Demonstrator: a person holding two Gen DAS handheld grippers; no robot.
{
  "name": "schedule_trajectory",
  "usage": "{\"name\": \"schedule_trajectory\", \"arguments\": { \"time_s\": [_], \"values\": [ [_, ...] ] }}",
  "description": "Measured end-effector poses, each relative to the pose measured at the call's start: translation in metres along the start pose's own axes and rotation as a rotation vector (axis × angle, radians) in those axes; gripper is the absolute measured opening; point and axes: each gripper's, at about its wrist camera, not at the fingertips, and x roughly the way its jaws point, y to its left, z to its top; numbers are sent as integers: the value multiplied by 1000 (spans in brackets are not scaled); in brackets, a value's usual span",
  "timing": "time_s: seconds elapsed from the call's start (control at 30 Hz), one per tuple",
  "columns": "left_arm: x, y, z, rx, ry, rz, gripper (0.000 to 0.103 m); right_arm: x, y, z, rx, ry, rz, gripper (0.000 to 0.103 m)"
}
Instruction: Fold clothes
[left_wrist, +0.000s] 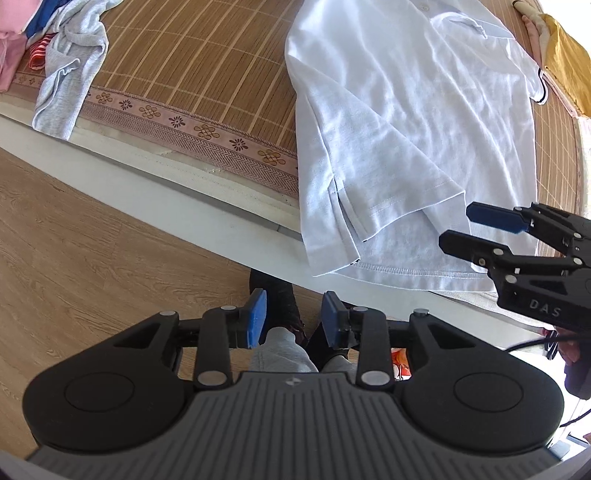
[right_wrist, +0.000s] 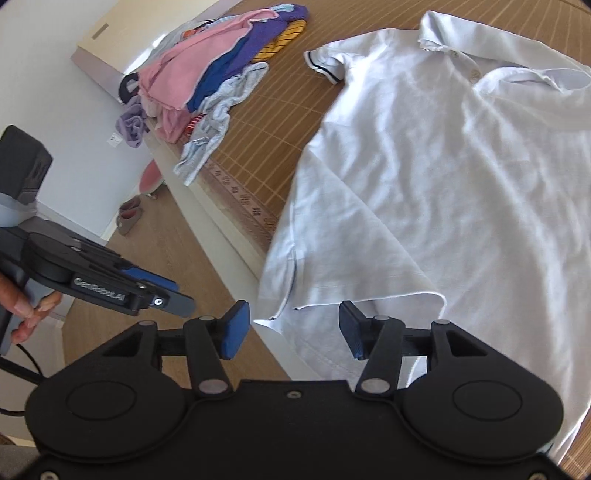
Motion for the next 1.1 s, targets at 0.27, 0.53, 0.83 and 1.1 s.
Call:
{"name": "schedule_trajectory", "arguments": {
  "time_s": [0.27, 0.53, 0.83, 1.1],
  "values": [
    [-4, 3, 1, -13, -9, 9, 40, 26, 18, -5, -485, 24, -186, 55],
    [-4, 8, -7, -55, -17, 17, 41, 61, 45, -14, -615, 41, -84, 53],
    [-4, 9, -5, -88, -43, -7, 41, 76, 41, -7, -577, 72, -105, 33],
    [-4, 26, -25, -106, 5, 43, 41, 59, 46, 10, -437, 76, 33, 10]
  ]
}}
